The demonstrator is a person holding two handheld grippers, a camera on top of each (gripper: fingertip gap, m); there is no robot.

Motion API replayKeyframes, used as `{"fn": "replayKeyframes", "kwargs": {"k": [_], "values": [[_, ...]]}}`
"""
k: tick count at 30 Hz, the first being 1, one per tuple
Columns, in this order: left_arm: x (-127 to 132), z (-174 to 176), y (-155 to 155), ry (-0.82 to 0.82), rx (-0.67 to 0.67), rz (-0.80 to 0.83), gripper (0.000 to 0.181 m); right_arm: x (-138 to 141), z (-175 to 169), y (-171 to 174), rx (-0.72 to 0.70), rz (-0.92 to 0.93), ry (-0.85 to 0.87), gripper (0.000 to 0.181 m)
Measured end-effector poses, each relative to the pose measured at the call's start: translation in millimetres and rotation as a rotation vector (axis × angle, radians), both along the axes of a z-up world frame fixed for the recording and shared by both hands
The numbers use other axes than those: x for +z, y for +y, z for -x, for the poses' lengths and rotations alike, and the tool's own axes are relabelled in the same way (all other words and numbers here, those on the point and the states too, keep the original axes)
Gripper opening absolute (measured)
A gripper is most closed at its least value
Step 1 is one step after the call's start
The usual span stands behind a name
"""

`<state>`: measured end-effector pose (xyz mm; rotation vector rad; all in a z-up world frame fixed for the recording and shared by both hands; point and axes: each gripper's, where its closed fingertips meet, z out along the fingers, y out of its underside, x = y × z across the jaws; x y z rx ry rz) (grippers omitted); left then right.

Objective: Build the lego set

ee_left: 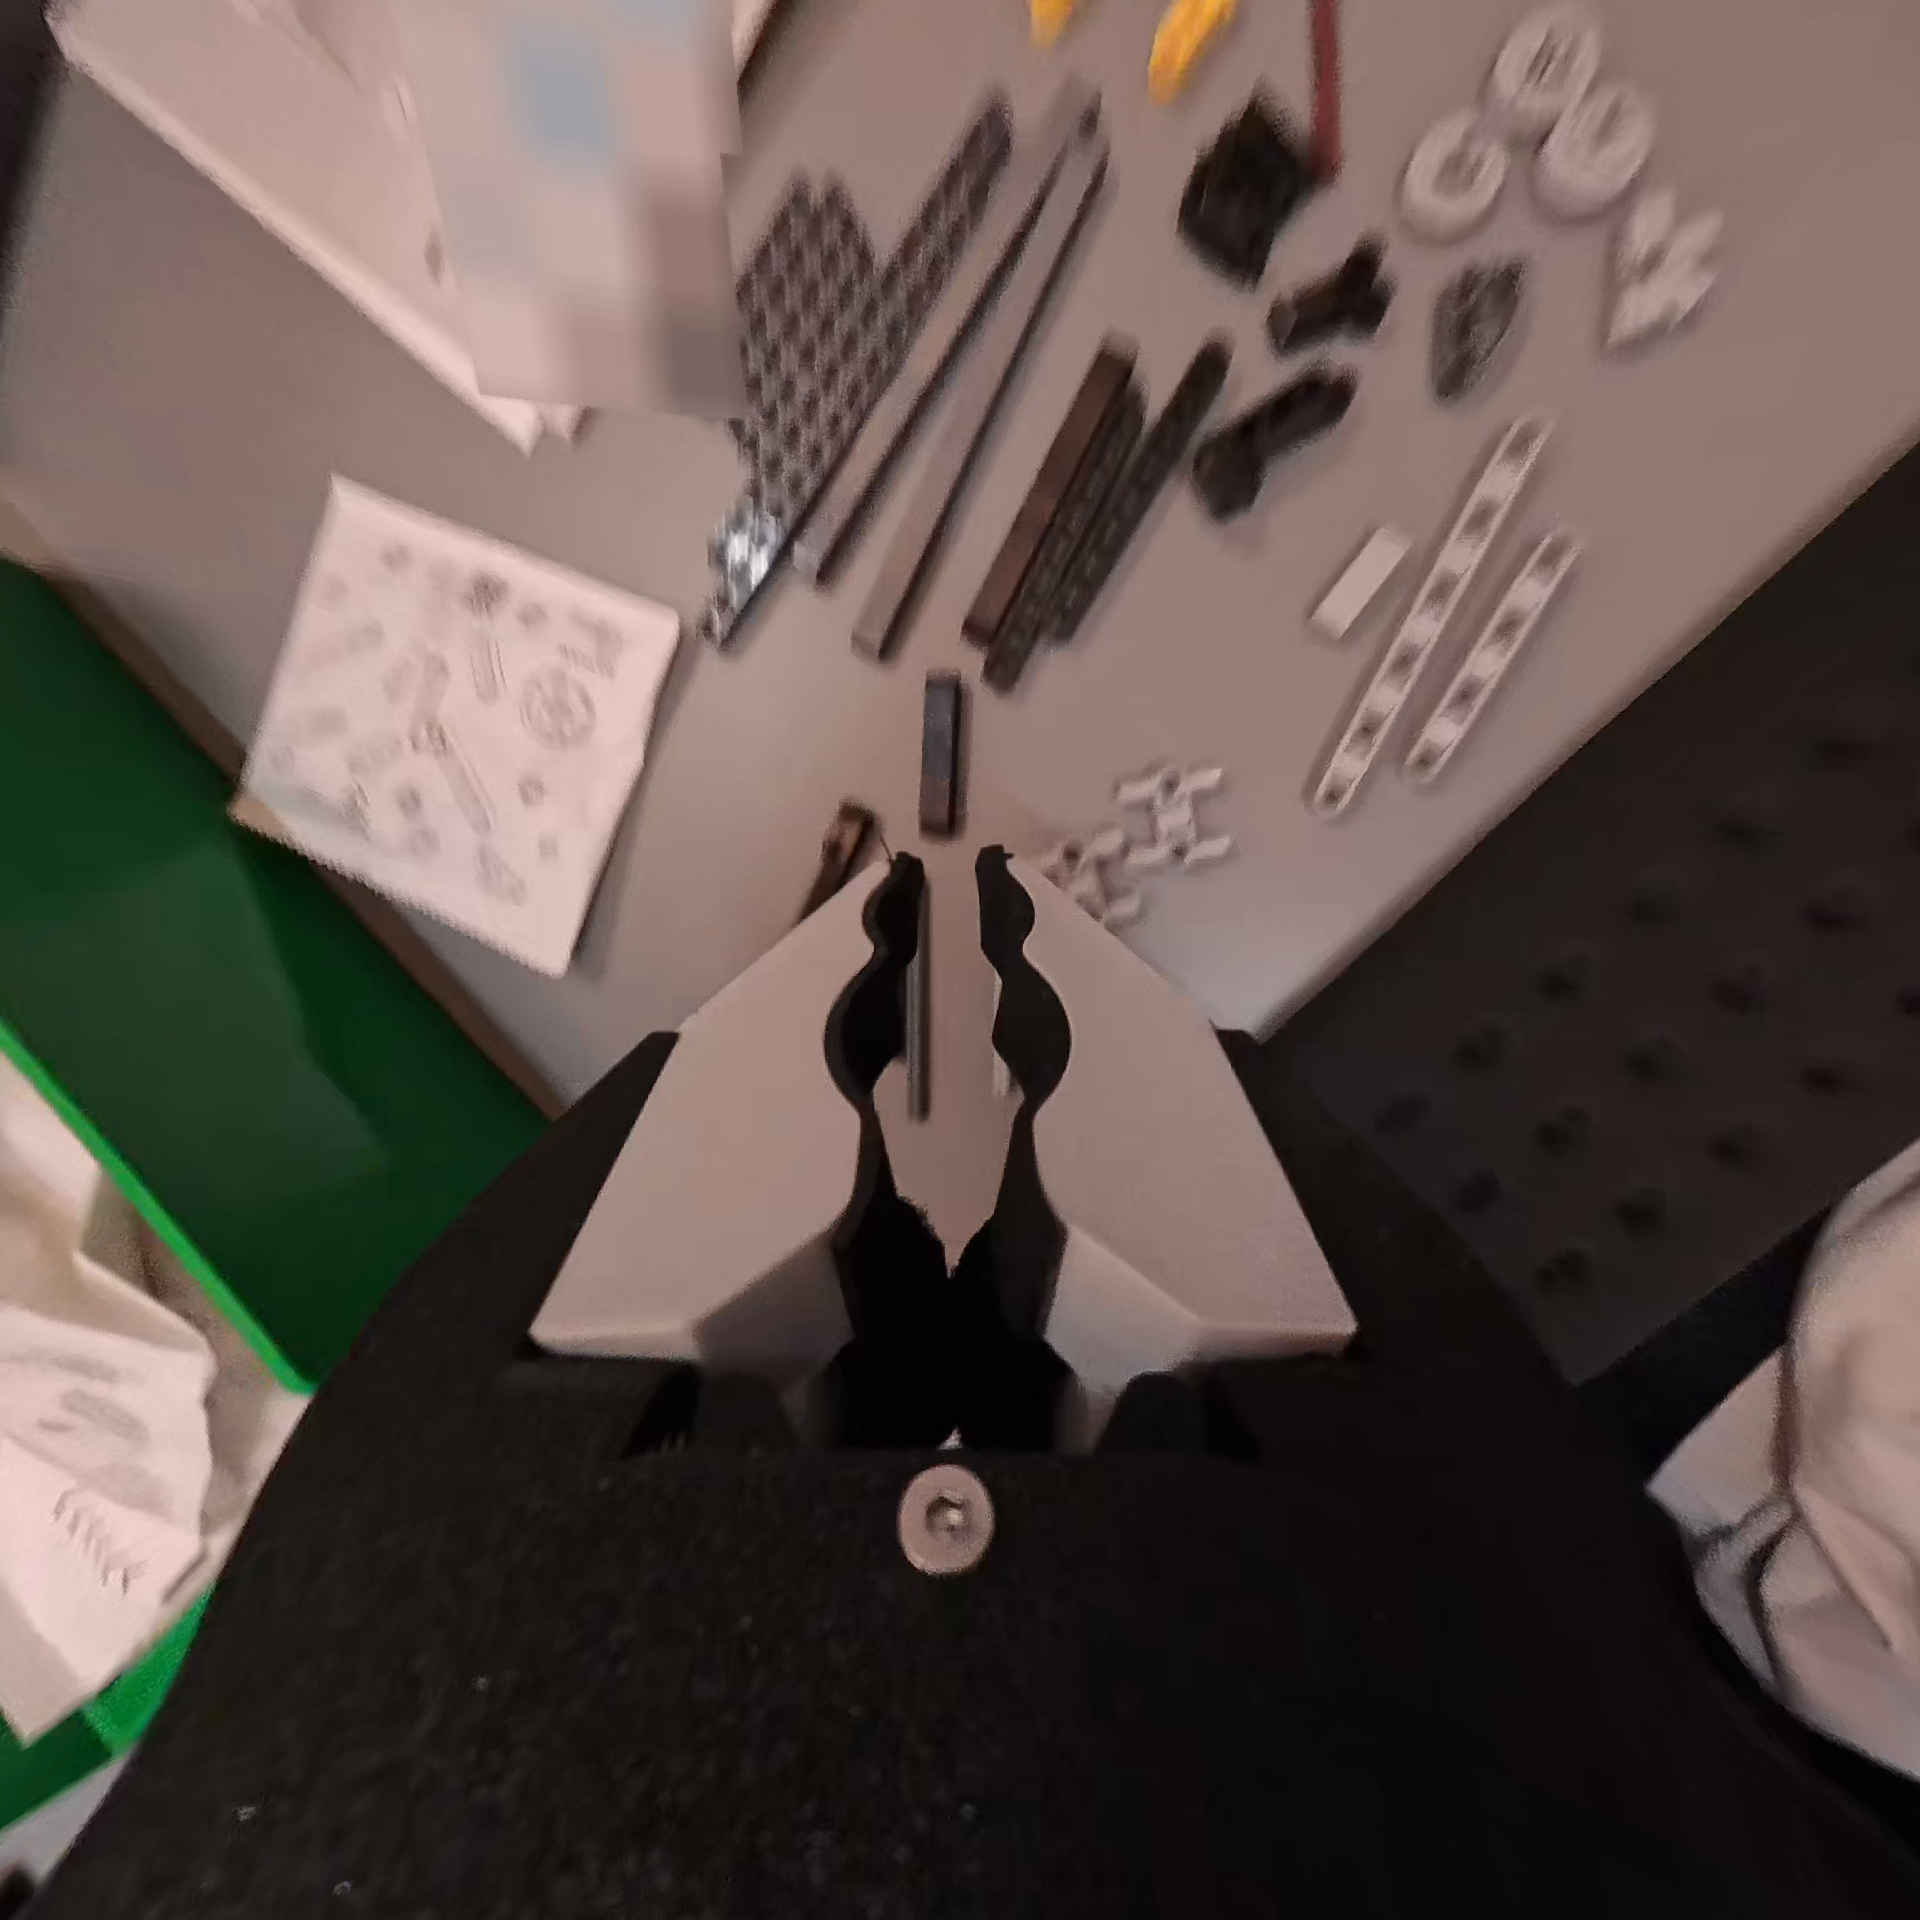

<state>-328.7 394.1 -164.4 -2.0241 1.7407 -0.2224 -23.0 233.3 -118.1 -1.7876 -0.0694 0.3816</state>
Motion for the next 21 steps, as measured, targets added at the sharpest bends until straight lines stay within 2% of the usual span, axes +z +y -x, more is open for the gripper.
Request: {"fn": "replayKeyframes", "kwargs": {"k": [2, 5, 8, 11, 13, 15, 18, 21], "values": [[17.2, -32.4, -10.9, -0.097, -0.062, -0.012, 0.012, -0.1, 0.0, 0.1, 0.0, 0.001, 0.0, 0.02], [25.3, -104.7, -50.5, -0.245, -0.24, 0.057, 0.016, 0.2, 0.2, -0.2, -0.001, -0.001, -0.003, 0.02], [3.5, -164.8, -86.3, -0.202, -0.419, 0.103, 0.018, -0.2, 0.5, -0.1, 0.0, 0.001, -0.005, 0.02], [-20.3, -210.6, -106.0, -0.142, -0.485, 0.141, 0.026, -0.9, 1.7, -0.1, 0.002, 0.003, -0.016, 0.02], [-26.4, -233.1, -127.7, -0.172, -0.557, 0.182, 0.028, -1.3, 2.5, -0.1, 0.002, 0.004, -0.028, 0.02], [-33.5, -250.0, -135.3, -0.194, -0.602, 0.145, 0.031, -1.9, 3.1, 0.1, 0.003, 0.006, -0.035, 0.019], [-43.4, -263.3, -140.7, -0.181, -0.613, 0.156, 0.046, -1.3, 3.1, -0.2, 0.006, 0.004, -0.03, 0.019], [-40.7, -270.2, -143.1, -0.207, -0.607, 0.171, 0.033, 0.6, 2.0, -1.0, 0.006, -0.006, -0.015, 0.019]]}}
